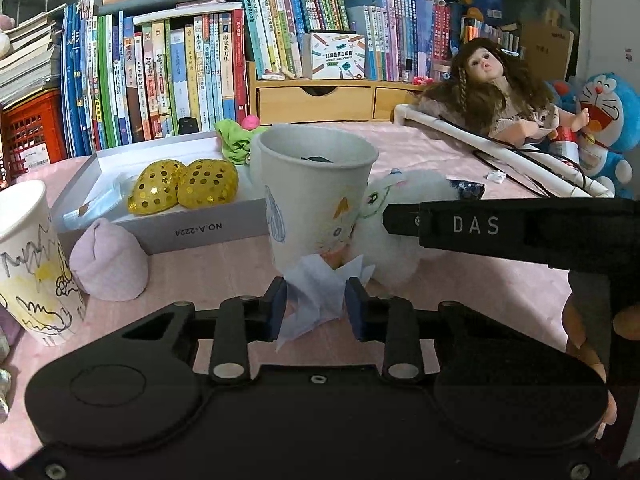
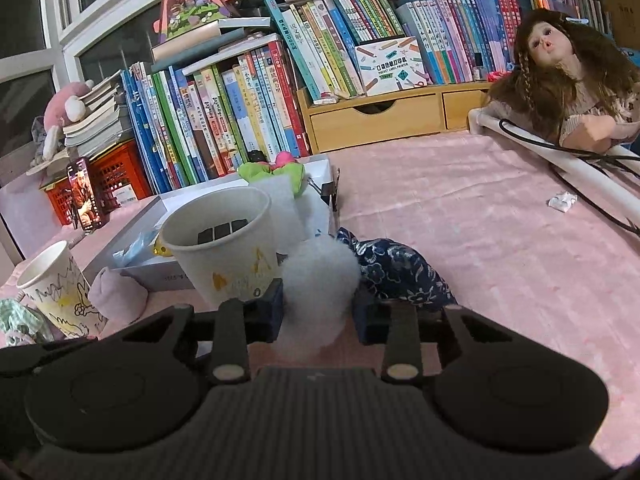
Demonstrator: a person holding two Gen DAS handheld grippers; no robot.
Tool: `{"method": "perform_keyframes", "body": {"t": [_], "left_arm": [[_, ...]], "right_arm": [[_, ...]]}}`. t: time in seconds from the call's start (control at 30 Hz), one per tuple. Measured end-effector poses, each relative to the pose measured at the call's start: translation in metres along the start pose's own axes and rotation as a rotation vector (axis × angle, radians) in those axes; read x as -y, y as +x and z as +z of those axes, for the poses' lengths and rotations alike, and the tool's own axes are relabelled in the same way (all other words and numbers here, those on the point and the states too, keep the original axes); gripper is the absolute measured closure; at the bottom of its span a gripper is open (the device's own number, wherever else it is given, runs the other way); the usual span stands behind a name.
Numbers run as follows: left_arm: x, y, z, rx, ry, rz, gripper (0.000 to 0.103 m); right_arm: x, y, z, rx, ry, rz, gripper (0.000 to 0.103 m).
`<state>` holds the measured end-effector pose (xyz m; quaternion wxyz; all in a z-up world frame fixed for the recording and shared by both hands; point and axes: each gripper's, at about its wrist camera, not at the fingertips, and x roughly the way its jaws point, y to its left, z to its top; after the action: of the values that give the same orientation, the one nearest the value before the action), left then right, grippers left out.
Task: Organize soft objects
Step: 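Carry the tissue with the left tool while the right tool carries the plush over the box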
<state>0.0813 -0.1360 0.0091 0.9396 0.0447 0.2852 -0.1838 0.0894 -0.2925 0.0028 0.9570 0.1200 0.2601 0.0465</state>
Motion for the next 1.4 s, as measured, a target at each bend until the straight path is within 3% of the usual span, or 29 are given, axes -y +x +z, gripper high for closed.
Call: {"method": "perform_keyframes", "body": {"t": [0.4,0.77,1.13,1.4], "left_arm": [[-0.002,-0.026,0.012,0.026,0.016,-0.008,0.073],[-0.018,-0.058,0.042,0.056,0.005,-0.007,0.073],[-0.057,-0.076,0.087,0.077,-0.04,0.01,0.073],[-0.099,-0.077,0.118,0.078,-0.07,0.069,0.073]], "right_arm": [[-0.005,-0.026,0.007,0.058,-0.042,-0.023,0.065],[-0.004,-0.052,0.028,0.137,-0.048,-0.046,0.065],[-0.016,-0.062,0.063,0.189,-0.073,-0.024,0.065],[-0.035,-0.053,0.089,0.184,-0.087,0.032,0.065]]}}
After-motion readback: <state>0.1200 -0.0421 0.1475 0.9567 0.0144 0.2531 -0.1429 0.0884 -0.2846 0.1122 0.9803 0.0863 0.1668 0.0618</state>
